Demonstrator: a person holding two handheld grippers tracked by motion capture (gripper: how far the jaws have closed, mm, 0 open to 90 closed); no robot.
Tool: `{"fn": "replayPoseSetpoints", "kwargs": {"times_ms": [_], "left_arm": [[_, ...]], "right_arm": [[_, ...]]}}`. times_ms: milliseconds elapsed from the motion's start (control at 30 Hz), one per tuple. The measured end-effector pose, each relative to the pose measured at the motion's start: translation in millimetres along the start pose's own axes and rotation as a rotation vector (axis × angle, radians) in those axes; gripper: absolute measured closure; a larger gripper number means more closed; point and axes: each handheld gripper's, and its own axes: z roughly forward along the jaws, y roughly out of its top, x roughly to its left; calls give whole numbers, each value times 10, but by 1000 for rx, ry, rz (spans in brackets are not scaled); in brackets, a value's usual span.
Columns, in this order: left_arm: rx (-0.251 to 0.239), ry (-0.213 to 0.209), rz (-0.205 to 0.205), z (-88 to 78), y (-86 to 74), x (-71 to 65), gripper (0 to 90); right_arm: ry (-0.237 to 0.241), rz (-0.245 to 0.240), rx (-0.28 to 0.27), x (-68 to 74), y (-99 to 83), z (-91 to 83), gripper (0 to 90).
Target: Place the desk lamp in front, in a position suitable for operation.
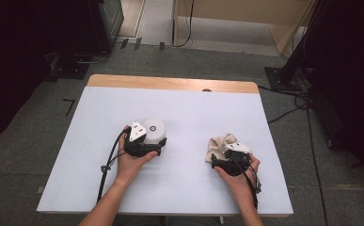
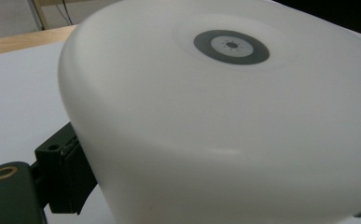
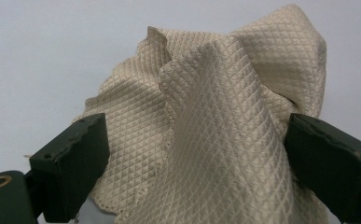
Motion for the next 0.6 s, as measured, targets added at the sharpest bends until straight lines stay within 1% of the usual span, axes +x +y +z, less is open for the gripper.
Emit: {"fn": "replayPoseSetpoints", "kwargs": {"times_ms": [67, 200, 300, 367, 433, 533, 600], "left_arm": [[-1, -11, 13, -32, 9, 3, 75], [7, -32, 37, -169, 45, 3, 77], [31, -50, 51, -301, 48, 37, 77], [45, -55, 74, -397, 31, 59, 77], [73, -60, 99, -493, 7, 73, 77], [127, -73, 162, -663, -31, 88, 77], [146, -79, 183, -790, -56, 110, 78]], "right_arm": [[0, 0, 0, 0, 0, 0, 68], [0, -2, -1, -1, 0, 1, 68], [0, -3, -1, -1, 0, 1, 68], [0, -3, -1, 0, 1, 1, 68], [0, -4, -1, -1, 1, 1, 68], [-1, -4, -1, 0, 0, 1, 68], [0, -4, -1, -1, 0, 1, 68]]}}
